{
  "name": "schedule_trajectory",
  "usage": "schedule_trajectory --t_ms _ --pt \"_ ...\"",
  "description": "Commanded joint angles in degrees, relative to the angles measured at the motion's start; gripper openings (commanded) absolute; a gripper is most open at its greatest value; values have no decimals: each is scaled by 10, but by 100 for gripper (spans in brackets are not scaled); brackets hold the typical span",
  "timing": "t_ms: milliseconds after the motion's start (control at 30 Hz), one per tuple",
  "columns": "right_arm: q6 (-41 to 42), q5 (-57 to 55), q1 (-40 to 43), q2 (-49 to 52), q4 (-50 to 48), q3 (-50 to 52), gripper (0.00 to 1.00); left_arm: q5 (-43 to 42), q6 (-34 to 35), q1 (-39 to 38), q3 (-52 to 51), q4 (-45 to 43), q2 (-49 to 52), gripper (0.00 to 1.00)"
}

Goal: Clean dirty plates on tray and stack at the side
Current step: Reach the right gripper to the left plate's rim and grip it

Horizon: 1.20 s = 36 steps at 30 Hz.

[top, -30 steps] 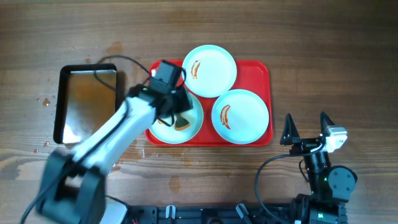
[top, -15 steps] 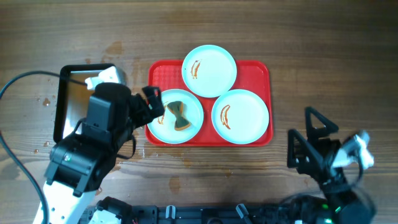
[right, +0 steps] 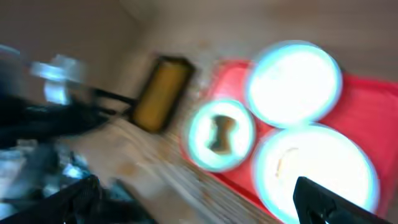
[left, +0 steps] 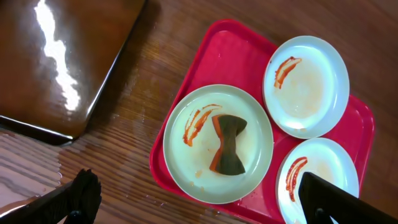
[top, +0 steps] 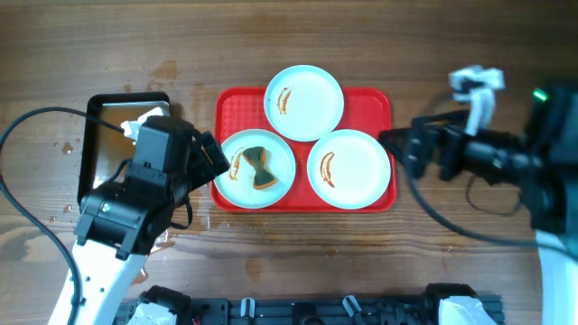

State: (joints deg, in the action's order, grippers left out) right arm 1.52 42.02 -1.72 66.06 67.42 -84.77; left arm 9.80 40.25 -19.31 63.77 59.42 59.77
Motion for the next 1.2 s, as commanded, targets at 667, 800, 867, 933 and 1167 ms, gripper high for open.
schedule_trajectory --t_ms 667,800,867,933,1167 --pt "90 -228 -265 446 -172 -19 59 -52 12 5 0 1 102 100" --pt "89 -242 -265 479 -187 -19 45 -52 12 5 0 1 127 100" --pt "90 -242 -265 492 -193 -19 45 -52 11 5 0 -1 134 100" --pt "89 -242 -266 506 -196 -19 41 -52 11 5 0 -3 142 100" --pt "90 -242 -280 537 -199 -19 38 -52 11 5 0 -7 148 100"
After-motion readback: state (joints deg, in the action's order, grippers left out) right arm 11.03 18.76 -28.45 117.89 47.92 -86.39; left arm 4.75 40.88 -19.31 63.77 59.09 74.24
